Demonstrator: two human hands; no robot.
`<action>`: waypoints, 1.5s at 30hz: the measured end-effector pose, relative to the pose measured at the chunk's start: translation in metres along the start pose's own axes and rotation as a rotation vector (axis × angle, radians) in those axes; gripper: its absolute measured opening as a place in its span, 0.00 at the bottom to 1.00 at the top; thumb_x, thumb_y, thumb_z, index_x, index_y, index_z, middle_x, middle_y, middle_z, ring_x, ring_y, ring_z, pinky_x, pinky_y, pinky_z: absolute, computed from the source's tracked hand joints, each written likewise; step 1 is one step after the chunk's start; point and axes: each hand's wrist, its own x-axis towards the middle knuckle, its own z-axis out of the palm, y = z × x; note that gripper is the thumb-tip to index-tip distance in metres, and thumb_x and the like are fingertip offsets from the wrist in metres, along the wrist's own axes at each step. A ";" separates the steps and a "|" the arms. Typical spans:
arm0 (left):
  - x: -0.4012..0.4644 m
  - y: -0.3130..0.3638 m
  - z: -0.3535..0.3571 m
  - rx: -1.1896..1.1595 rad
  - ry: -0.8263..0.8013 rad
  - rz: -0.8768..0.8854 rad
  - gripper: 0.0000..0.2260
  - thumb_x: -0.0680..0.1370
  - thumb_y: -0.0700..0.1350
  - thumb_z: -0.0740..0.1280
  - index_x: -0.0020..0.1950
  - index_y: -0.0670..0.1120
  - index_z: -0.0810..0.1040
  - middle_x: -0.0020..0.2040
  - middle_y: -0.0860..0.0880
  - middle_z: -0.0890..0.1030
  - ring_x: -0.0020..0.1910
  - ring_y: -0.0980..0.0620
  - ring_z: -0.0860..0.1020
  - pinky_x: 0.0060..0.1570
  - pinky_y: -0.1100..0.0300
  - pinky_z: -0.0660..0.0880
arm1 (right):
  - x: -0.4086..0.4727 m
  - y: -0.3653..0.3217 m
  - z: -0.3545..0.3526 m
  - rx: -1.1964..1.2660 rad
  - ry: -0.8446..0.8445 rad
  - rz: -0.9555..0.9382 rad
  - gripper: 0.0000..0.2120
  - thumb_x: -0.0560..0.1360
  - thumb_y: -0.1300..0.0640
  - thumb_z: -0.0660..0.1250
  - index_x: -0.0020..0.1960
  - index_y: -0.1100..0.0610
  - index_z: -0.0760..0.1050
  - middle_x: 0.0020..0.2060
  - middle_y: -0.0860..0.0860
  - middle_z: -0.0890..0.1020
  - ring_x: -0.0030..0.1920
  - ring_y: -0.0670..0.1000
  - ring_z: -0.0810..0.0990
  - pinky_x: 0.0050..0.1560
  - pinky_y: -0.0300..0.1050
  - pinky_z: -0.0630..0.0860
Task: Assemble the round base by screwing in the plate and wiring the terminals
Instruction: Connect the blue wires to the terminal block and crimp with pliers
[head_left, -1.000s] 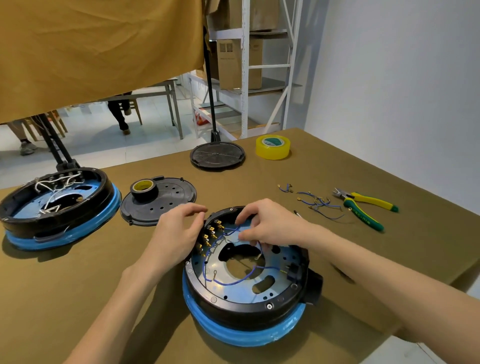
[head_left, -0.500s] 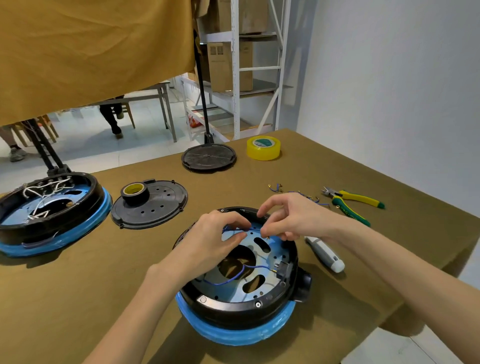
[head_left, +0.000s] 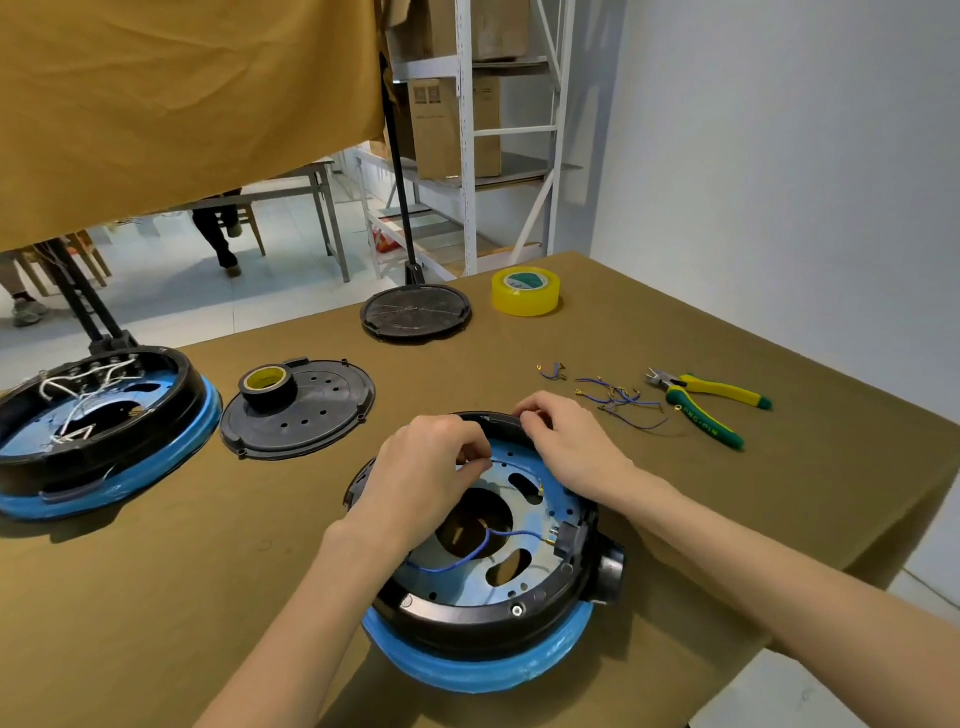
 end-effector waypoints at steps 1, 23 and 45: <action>0.003 0.000 0.000 0.017 0.008 -0.009 0.02 0.78 0.49 0.74 0.49 0.55 0.83 0.44 0.57 0.82 0.44 0.55 0.80 0.46 0.52 0.81 | 0.000 0.002 0.001 0.027 0.015 0.016 0.09 0.85 0.56 0.58 0.58 0.52 0.77 0.46 0.51 0.82 0.42 0.50 0.78 0.37 0.33 0.70; -0.015 -0.051 -0.030 -0.398 0.078 -0.394 0.13 0.86 0.42 0.60 0.62 0.48 0.83 0.55 0.54 0.84 0.54 0.65 0.78 0.52 0.72 0.73 | -0.002 -0.058 0.024 -0.458 -0.074 -0.393 0.15 0.79 0.40 0.65 0.51 0.51 0.83 0.45 0.49 0.84 0.46 0.53 0.81 0.43 0.48 0.77; -0.018 -0.059 -0.013 -0.507 0.216 -0.453 0.06 0.81 0.49 0.70 0.52 0.52 0.88 0.44 0.57 0.87 0.44 0.64 0.83 0.46 0.64 0.80 | 0.019 -0.063 0.040 -0.277 -0.081 -0.189 0.09 0.75 0.48 0.75 0.46 0.53 0.87 0.34 0.48 0.83 0.35 0.48 0.81 0.33 0.41 0.74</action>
